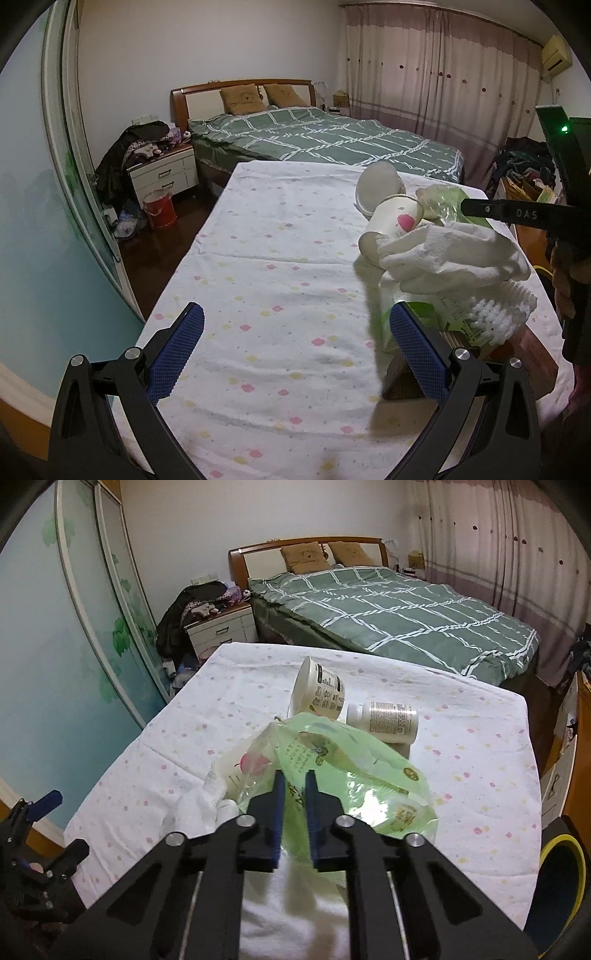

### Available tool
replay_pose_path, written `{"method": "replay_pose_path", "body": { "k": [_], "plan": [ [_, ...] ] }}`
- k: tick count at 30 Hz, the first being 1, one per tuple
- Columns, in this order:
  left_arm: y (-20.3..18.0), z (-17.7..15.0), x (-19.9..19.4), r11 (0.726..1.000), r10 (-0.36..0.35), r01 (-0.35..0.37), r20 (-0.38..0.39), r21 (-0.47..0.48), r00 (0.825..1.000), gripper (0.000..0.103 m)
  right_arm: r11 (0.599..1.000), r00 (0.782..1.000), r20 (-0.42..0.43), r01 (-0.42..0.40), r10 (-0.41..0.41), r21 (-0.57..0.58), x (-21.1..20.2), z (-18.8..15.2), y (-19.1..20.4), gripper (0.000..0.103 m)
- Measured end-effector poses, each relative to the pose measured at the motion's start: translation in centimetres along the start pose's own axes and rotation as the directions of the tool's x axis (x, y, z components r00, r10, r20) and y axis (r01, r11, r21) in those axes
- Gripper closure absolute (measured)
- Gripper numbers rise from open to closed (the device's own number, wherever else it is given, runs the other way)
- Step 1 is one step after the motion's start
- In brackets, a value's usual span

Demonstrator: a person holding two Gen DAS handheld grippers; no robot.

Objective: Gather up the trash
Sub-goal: 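Grasp the green plastic bag with the right gripper and lift it, then carry the green bag into the yellow-rimmed bin and open the right gripper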

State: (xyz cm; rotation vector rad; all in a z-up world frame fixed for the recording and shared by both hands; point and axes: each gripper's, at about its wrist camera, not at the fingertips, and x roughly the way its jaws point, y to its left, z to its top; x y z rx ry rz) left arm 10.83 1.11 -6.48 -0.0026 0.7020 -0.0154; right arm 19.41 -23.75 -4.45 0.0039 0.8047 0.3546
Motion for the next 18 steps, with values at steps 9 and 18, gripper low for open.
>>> {"method": "replay_pose_path", "body": {
  "k": [9,18],
  "plan": [
    [-1.4,0.9,0.5,0.999,-0.035,0.035,0.013,0.028,0.999,0.004,0.999,0.992,0.121,0.036,-0.037,0.011,-3.3,1.1,-1.7,0.102],
    [-4.4,1.7,-0.6,0.989,-0.120,0.116,0.042,0.093,0.992,0.004,0.992,0.969,0.216,0.107,-0.118,0.061,-8.0,1.4,-5.4,0.102]
  ]
}}
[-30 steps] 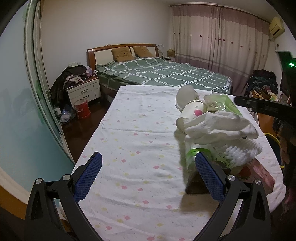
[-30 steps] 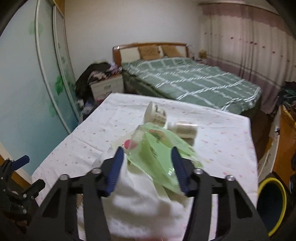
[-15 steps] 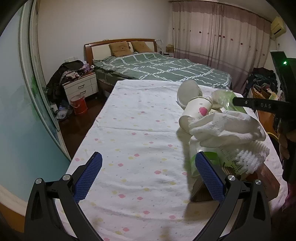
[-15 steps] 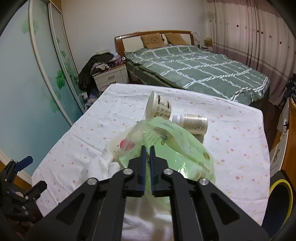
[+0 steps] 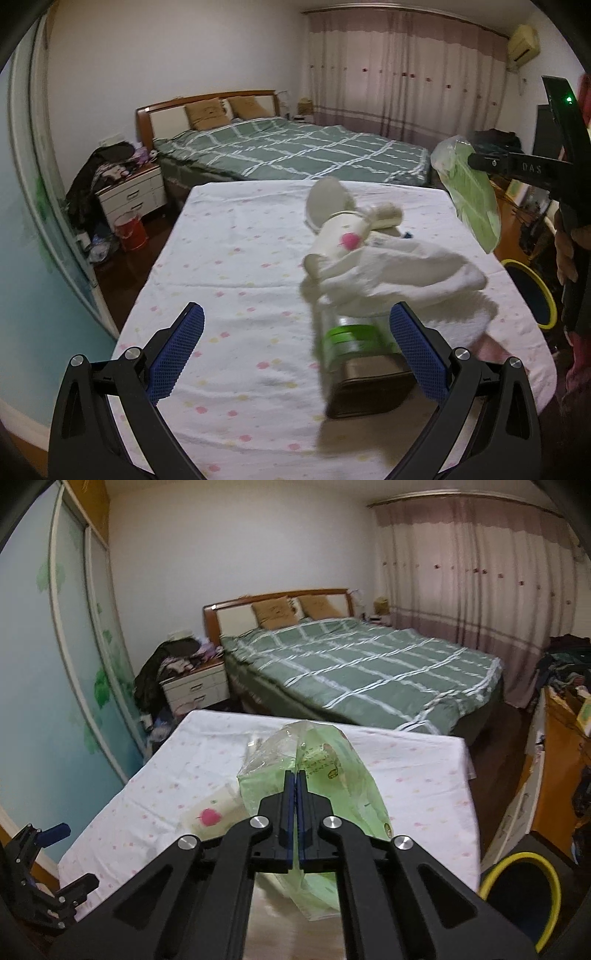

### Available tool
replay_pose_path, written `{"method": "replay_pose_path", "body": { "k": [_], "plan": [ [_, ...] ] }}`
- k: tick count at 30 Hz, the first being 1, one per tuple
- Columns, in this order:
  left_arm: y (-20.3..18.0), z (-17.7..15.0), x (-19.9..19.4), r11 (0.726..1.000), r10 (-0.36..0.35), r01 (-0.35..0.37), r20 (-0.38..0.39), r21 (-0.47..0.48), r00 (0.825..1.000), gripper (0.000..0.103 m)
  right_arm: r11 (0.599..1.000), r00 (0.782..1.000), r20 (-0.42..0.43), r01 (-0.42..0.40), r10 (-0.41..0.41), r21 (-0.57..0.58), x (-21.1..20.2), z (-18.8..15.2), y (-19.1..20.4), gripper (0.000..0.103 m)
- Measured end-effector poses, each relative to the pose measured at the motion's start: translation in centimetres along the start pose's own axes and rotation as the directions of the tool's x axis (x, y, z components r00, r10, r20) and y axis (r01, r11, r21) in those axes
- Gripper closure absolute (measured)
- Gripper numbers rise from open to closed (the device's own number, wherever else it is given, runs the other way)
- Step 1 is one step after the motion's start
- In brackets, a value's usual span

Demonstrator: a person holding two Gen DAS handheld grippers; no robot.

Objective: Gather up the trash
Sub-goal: 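Carry the green bag into the yellow-rimmed bin and open the right gripper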

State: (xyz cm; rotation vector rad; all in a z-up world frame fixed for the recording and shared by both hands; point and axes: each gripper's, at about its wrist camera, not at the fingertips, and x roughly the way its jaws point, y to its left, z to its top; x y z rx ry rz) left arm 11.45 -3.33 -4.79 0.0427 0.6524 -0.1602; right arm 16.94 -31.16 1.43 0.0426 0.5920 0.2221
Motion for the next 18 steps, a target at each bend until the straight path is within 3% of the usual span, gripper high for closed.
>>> {"method": "replay_pose_path", "body": {
  "k": [4,8,18],
  "plan": [
    [-1.5,0.2,-0.4,0.999,-0.036,0.035,0.005,0.026,0.999,0.004,0.996,0.996,0.017,0.089,-0.090,0.030,-2.0,-0.6,-3.5,0.102],
    [-2.7,0.2,-0.2,0.998,-0.054,0.055,-0.004,0.041,0.999,0.004,0.975,0.978,0.001,0.207,-0.207,0.087,-3.7,-2.0,-8.5,0.102],
    [-6.0,-0.3,0.1,0.994,-0.071,0.073,-0.031,0.082,0.997,0.004,0.877,0.889,-0.139,0.455,-0.436,0.154,-3.5,-7.7,-20.7,0.102]
  ]
}}
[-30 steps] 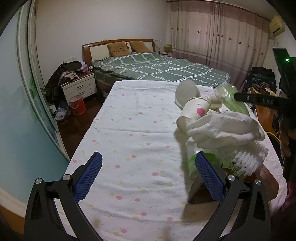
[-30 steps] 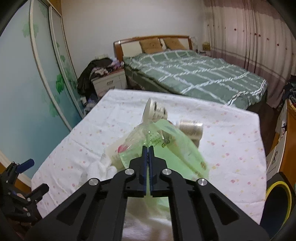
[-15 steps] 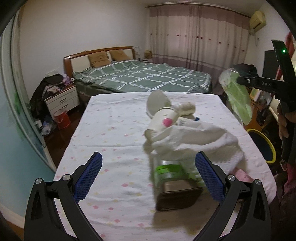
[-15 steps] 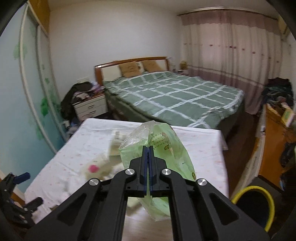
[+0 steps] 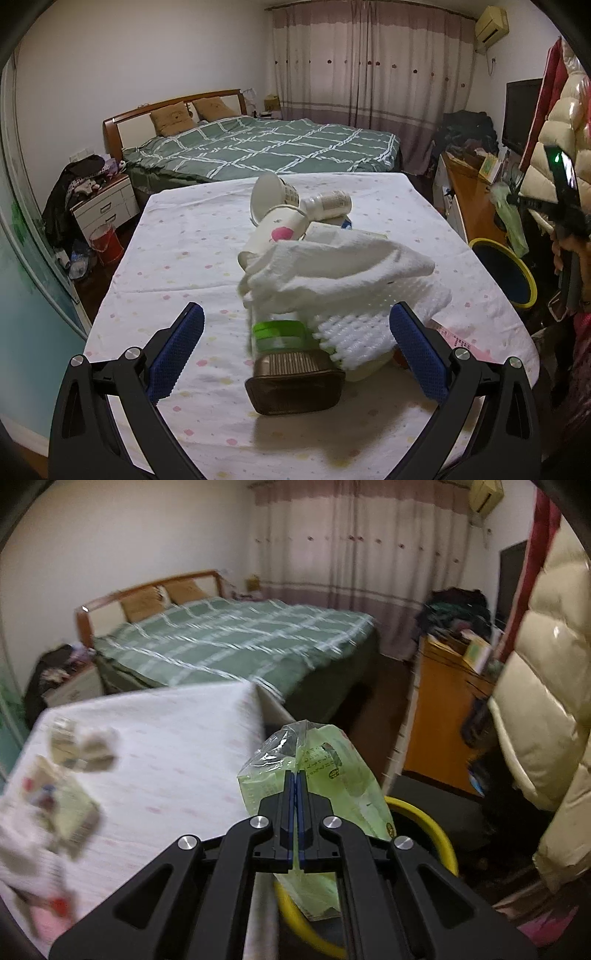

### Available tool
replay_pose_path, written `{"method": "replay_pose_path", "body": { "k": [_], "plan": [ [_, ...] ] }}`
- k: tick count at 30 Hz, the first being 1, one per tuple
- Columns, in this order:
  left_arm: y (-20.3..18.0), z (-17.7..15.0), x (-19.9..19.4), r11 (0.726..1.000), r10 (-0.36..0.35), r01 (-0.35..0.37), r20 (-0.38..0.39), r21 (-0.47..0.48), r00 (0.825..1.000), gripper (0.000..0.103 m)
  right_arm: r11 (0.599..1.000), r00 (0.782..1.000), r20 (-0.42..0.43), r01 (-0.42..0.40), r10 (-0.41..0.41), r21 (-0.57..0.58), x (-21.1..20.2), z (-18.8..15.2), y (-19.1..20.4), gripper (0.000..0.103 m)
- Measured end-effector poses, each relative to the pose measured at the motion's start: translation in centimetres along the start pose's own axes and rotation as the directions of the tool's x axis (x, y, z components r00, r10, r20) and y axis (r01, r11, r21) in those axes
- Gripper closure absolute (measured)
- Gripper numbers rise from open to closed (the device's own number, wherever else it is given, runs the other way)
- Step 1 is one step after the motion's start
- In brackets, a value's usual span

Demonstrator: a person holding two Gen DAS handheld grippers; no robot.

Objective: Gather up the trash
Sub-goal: 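Carry the green bag into the yellow-rimmed bin and open the right gripper, then grasp the brown square container with the left gripper and lift it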

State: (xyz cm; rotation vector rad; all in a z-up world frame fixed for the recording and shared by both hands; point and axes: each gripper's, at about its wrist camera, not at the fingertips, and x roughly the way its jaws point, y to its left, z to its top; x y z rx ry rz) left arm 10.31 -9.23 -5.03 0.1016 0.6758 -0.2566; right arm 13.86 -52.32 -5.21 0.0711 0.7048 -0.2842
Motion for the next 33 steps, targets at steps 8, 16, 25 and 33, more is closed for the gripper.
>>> {"method": "replay_pose_path", "body": {
  "k": [8,16,25,33],
  "plan": [
    [-0.5,-1.4,0.3,0.999,0.030,-0.030,-0.046,0.013,0.998,0.004,0.998,0.992,-0.110,0.058,-0.054,0.036,6.8,-2.6,-3.6,0.101],
    [0.4,-3.2,1.5,0.999,0.036,-0.036,-0.116,0.004,0.993,0.004,0.993,0.982,-0.173,0.085,-0.070,0.078,9.3,-5.1,-5.3,0.085],
    [1.2,-4.5,3.1,0.999,0.049,-0.049,-0.151,0.006,0.987,0.004,0.994,0.987,-0.154,0.053,-0.038,0.097,7.3,-6.1,-5.1,0.079],
    [0.6,-5.1,4.2,0.999,0.038,-0.034,-0.165,0.029,0.986,0.004,0.994,0.988,-0.153,0.035,-0.019,0.107,6.5,-6.5,-4.6,0.077]
  ]
}}
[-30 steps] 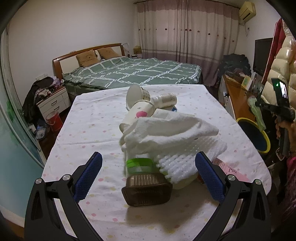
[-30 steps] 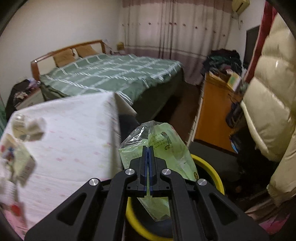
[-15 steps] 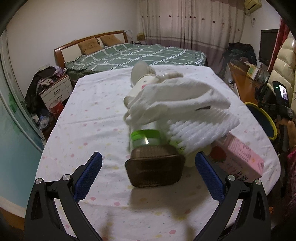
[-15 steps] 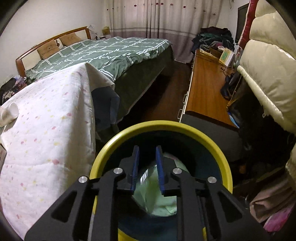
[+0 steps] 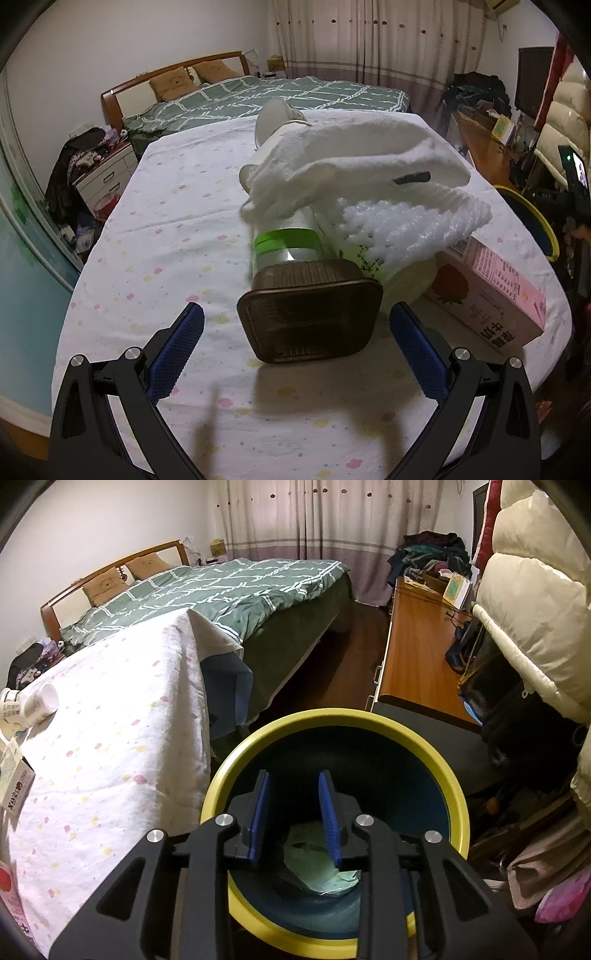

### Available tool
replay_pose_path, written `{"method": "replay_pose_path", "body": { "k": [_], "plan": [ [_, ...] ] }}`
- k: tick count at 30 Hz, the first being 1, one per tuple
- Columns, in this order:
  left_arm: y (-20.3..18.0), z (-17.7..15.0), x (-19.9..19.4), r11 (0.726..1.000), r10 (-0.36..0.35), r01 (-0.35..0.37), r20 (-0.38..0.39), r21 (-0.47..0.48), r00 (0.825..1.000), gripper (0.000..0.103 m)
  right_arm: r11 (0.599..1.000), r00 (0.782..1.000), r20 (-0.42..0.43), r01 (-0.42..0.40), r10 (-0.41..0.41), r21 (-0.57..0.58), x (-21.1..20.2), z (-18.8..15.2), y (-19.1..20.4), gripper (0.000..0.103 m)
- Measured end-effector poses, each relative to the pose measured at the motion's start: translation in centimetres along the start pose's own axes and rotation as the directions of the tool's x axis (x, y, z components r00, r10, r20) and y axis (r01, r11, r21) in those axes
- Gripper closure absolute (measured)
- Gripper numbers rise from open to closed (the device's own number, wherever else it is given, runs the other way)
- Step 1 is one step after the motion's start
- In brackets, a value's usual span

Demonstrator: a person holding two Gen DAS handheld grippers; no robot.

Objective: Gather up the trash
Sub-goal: 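Grasp the brown square container with the left gripper and lift it, then carry the brown container over the bin and open the left gripper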

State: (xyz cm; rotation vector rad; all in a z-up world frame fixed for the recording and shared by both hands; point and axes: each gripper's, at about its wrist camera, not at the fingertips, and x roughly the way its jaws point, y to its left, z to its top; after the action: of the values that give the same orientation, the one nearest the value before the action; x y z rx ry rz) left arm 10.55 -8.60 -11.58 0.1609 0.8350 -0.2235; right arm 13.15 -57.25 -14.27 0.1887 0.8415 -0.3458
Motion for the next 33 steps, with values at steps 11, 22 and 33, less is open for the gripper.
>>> {"method": "replay_pose_path", "body": {
  "k": [11,22,33],
  "plan": [
    [-0.3,0.1,1.7,1.000,-0.029,0.029,-0.026,0.007,0.999,0.022,0.999,0.999,0.008,-0.039,0.039,0.007,-0.8,-0.6,0.6,0.077],
    [0.2,-0.7,-1.4,0.997,-0.056,0.055,0.007,0.047,0.998,0.035,0.996,0.995,0.048,-0.088,0.086,0.028,-4.3,-2.3,0.9,0.077],
    [-3.8,2.0,-7.7,0.981,-0.144,0.129,0.101,0.143,0.984,0.035,0.997,0.988,0.140,-0.071,0.064,0.042,-9.2,-3.3,-0.1,0.077]
  ]
}}
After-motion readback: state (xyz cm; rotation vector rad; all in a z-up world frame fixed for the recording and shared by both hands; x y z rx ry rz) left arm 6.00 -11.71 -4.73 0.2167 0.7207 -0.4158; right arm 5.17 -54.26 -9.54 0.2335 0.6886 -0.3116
